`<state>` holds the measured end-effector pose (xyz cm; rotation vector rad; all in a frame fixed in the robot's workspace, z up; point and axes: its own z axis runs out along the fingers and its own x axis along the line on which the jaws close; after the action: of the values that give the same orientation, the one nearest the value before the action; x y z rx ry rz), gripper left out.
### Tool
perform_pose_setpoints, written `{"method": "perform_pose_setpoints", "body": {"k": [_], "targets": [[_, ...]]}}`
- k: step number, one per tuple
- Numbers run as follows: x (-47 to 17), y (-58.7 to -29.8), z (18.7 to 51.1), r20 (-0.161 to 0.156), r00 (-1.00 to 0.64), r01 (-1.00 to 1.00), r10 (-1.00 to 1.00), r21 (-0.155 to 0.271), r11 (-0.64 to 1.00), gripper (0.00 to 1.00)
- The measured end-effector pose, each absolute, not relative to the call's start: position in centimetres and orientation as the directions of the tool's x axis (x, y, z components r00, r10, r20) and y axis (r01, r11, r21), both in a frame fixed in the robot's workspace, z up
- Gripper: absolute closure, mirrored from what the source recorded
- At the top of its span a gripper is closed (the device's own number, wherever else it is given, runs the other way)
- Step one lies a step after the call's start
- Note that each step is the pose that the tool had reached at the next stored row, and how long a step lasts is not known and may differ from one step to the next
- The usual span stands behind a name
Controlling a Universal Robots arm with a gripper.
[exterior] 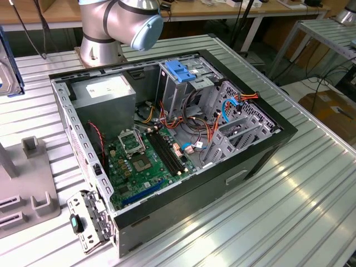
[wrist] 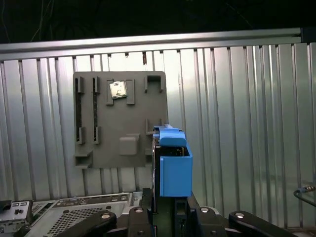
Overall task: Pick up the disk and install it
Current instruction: 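Insert the disk into the insertion slot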
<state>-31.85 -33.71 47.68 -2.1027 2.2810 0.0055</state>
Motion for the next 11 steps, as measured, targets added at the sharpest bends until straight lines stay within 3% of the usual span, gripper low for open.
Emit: {"method": "perform_pose_setpoints", "body": {"k": [11], "targets": [[-31.13,-33.71,47.68,-0.031,-0.081,-0.996,-0.996,-0.024,0.082,0.65]]}}
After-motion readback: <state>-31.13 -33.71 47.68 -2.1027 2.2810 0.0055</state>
